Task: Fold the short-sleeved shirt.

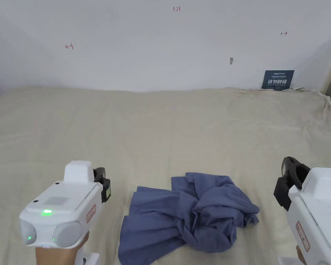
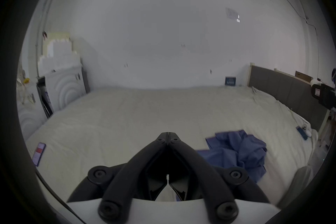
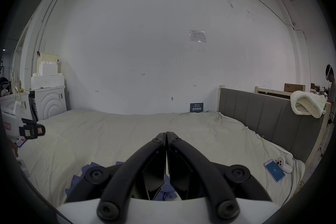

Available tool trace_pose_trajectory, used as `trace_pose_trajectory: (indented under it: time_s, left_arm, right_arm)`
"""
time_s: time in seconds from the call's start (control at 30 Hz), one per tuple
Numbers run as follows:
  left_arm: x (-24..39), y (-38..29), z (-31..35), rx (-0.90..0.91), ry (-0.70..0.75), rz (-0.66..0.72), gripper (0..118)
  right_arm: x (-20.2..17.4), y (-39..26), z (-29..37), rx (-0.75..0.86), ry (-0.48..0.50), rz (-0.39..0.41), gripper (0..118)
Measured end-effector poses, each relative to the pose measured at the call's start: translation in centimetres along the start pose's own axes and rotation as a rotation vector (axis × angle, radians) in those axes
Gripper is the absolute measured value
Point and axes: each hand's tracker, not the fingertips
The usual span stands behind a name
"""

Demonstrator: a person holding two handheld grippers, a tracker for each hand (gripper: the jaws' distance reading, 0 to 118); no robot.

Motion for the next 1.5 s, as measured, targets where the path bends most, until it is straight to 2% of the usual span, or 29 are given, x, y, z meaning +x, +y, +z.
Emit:
trace_pose_trajectory:
  time_s: [0.13,0.33,0.43,0.5,0.53,0.57,0.6,0.63,0.67,0.7,0.93,0.97,1.0,1.03,1.07,1.1,1.17,1.3,1.4,1.5]
  left_arm:
    - [0.4,-0.9,-3.1,-0.218,-0.065,0.046,0]
    - [1.4,-4.7,-6.6,-0.441,-0.119,0.088,1]
    - [1.9,-6.6,-7.4,-0.481,-0.12,0.092,17]
    - [2.1,-7.5,-8.0,-0.523,-0.117,0.08,19]
    - [2.2,-7.9,-8.3,-0.544,-0.105,0.08,33]
    - [2.2,-8.3,-8.6,-0.57,-0.1,0.071,60]
    - [2.3,-8.7,-8.8,-0.584,-0.097,0.065,77]
    - [2.4,-9.1,-8.9,-0.601,-0.089,0.059,89]
    - [2.5,-9.4,-9.0,-0.603,-0.079,0.055,95]
    - [2.4,-9.7,-9.1,-0.613,-0.076,0.048,96]
    - [2.3,-11.4,-10.1,-0.695,-0.057,0.053,94]
    - [2.3,-11.5,-10.2,-0.7,-0.06,0.053,83]
    - [2.3,-11.5,-10.2,-0.698,-0.063,0.052,66]
    - [2.4,-11.6,-10.3,-0.698,-0.07,0.05,44]
    - [2.6,-11.6,-10.4,-0.704,-0.058,0.04,31]
    - [2.9,-11.5,-10.2,-0.702,-0.061,0.016,25]
    - [3.1,-11.3,-9.9,-0.683,-0.089,-0.007,4]
    - [3.3,-10.6,-9.0,-0.638,-0.127,-0.016,0]
    - [2.8,-9.0,-7.9,-0.576,-0.147,0.019,0]
    - [2.3,-7.4,-7.0,-0.533,-0.17,0.053,0]
  right_arm:
    - [0.0,-0.3,-0.4,-0.009,0.0,-0.002,0]
    - [0.1,-0.8,-0.9,-0.025,0.003,0.003,0]
    - [0.3,-1.2,-1.1,-0.035,0.002,0.004,0]
    - [0.4,-1.5,-1.2,-0.042,0.002,0.004,0]
    - [0.5,-1.6,-1.2,-0.046,0.001,0.004,0]
    - [0.5,-1.7,-1.3,-0.048,0.001,0.004,0]
    - [0.6,-1.8,-1.3,-0.053,0.0,0.004,0]
    - [0.6,-2.0,-1.3,-0.055,-0.002,0.002,0]
    - [0.6,-2.1,-1.3,-0.058,-0.002,0.0,0]
    - [0.6,-2.1,-1.4,-0.061,-0.003,-0.002,0]
    - [0.5,-2.6,-1.6,-0.075,0.002,-0.005,0]
    - [0.5,-2.6,-1.7,-0.076,0.003,-0.005,0]
    - [0.5,-2.6,-1.7,-0.079,0.004,-0.004,0]
    - [0.4,-2.7,-1.7,-0.081,0.005,-0.004,0]
    - [0.4,-2.7,-1.8,-0.083,0.006,-0.006,0]
    - [0.5,-2.8,-1.8,-0.085,0.007,-0.009,0]
    - [0.4,-2.8,-1.8,-0.088,0.007,-0.012,0]
    - [0.7,-3.0,-2.8,-0.119,0.017,-0.021,0]
    - [1.2,-3.6,-5.1,-0.222,0.05,-0.047,1]
    - [1.4,-4.7,-8.1,-0.332,0.081,-0.027,1]
